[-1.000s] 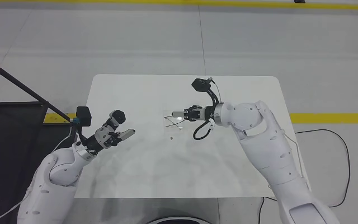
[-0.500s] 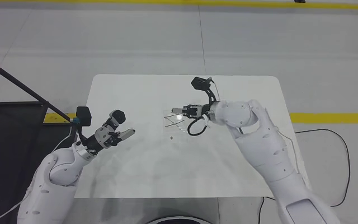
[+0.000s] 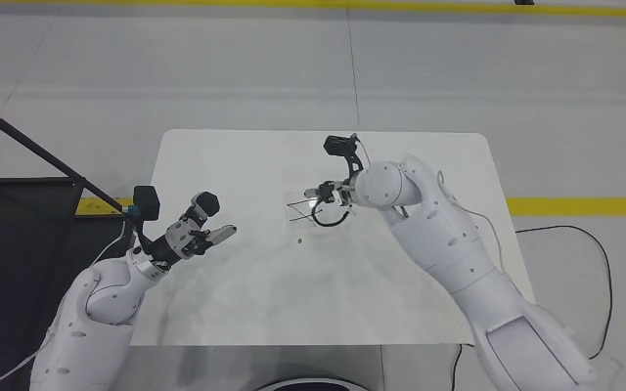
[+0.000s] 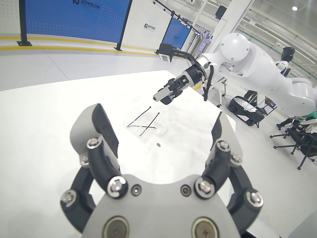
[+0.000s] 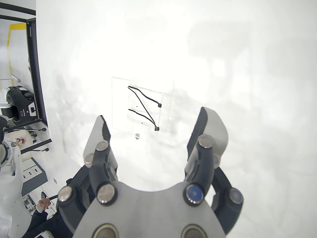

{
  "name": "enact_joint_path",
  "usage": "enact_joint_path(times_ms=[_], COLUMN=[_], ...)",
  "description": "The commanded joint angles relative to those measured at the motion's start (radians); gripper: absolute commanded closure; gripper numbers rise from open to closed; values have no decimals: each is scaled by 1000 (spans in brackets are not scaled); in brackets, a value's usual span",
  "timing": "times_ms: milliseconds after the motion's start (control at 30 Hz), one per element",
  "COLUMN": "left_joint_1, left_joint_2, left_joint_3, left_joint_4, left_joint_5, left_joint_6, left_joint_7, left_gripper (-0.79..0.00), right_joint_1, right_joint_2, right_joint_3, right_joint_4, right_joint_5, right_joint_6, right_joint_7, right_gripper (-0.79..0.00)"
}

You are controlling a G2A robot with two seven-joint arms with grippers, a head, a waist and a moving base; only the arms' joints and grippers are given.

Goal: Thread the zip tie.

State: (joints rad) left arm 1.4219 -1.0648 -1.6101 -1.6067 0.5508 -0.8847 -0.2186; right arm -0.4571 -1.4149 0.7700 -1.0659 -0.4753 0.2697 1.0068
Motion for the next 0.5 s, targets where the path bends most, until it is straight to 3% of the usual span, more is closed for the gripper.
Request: enact_joint_path(times_ms=[0,233,400,467], left_joint_1=[0,0,0,0], left_joint_2=[0,0,0,0], left_joint_3=[0,0,0,0], left_joint_4=[0,0,0,0], left_joint_5=[0,0,0,0], left_joint_6=[0,0,0,0], left_joint_7=[0,0,0,0], left_gripper=[-785,-785,-785,-785], right_joint_1=[11,52,78,86], right_joint_2=[-8,-36,-57,-65], right_joint_3=[-9,-40,-62,-68], right_joint_4=[26,112,163,181], right_joint_5=[8,24,31,34], right_joint_6=[-5,-6,-2,-6], right_joint_7=[-1,6,9,6], right_gripper=[-348,-357,-311,-231])
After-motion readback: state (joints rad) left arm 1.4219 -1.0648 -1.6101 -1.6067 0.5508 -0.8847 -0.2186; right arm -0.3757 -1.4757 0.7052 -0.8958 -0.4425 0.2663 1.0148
